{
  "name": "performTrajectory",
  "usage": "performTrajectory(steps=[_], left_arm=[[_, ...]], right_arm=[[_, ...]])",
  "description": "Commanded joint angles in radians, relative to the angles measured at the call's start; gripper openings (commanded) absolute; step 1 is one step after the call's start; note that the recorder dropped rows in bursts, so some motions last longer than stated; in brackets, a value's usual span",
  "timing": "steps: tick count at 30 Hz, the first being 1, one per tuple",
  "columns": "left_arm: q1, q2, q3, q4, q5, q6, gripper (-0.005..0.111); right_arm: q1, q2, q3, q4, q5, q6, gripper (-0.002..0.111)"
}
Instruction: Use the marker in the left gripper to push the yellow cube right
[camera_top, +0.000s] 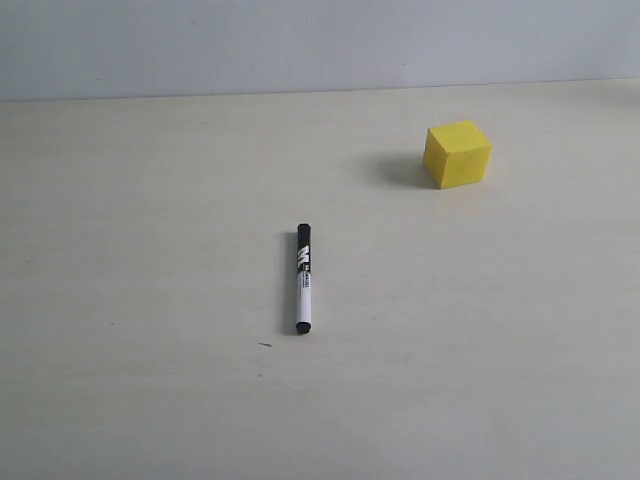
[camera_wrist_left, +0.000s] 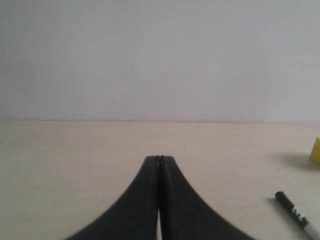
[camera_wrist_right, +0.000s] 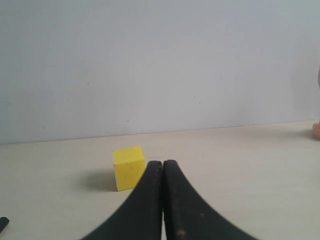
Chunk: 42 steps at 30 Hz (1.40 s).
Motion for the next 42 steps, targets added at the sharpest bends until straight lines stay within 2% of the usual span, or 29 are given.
performTrajectory(steps=[1, 5, 42], left_arm=[[0.028, -0.006, 0.0, -0.054, 0.051, 0.076, 0.0], [0.039, -0.006, 0.0, -0.054, 0.056, 0.036, 0.0], [0.039, -0.006, 0.0, -0.054, 0.043, 0.041, 0.0]], right_arm=[[-0.005, -0.007, 0.004, -0.004, -0.005, -0.002, 0.0], [-0.005, -0.007, 0.004, -0.004, -0.005, -0.002, 0.0], [-0.005, -0.007, 0.004, -0.004, -0.005, -0.002, 0.0]])
